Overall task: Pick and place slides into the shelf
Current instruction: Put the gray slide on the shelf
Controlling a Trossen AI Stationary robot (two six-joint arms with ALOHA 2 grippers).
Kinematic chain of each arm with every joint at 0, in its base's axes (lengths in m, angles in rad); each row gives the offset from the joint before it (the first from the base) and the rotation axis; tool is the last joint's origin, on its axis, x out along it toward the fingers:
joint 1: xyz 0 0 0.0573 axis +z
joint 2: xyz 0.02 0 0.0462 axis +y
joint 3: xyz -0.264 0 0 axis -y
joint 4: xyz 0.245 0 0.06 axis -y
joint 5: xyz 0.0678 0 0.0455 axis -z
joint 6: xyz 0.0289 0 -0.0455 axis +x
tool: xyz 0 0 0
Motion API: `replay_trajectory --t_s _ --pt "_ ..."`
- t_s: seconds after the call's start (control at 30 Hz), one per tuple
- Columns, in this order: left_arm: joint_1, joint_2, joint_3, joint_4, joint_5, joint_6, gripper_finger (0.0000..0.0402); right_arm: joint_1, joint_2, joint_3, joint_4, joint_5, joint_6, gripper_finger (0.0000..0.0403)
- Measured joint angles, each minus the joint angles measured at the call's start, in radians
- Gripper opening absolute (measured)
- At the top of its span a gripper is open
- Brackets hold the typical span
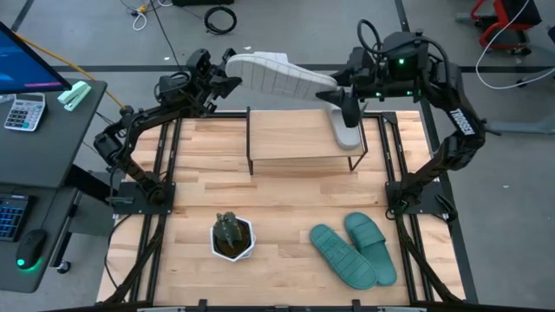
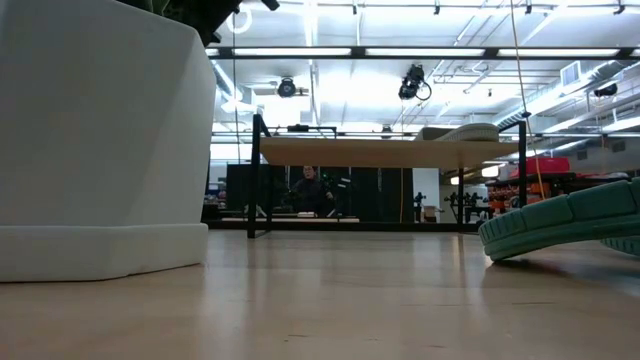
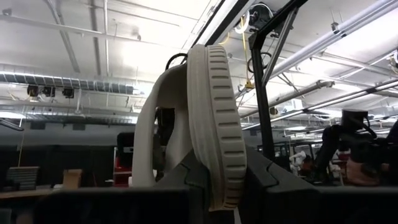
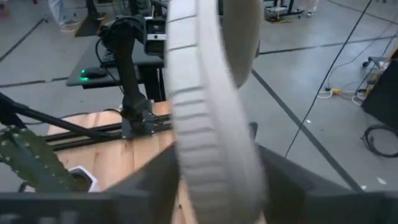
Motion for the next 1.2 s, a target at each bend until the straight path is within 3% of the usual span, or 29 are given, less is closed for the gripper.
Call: replay_trajectory --t_s 0.1,0.13,0.33,0.57,0.8,1.2 --pt "0.001 0.0 0.0 -0.061 -0.018 0.027 0.0048 0.002 0.004 0.0 0.003 -0.008 -0.038 0.0061" --pt "0.004 0.0 0.0 -0.084 -0.021 0.035 0.0048 0.002 0.004 0.0 0.0 0.001 -0.061 0.0055" --pt "0.031 0.0 0.0 -0.22 -0.039 0.063 0.0114 -0.008 -0.008 0.0 -0.041 0.118 -0.094 0.0055" --pt "0.101 0.0 0.0 -0.217 -0.037 0.059 0.0161 -0.007 -0.045 0.005 -0.13 0.316 -0.108 0.0055" --pt "0.152 0.0 0.0 -0.232 -0.037 0.042 0.0147 0.007 -0.034 0.003 -0.241 0.645 -0.103 0.0055" --pt "0.171 0.0 0.0 -0.257 -0.036 0.03 0.0112 0.101 0.124 -0.076 -0.42 0.809 -0.027 0.0055"
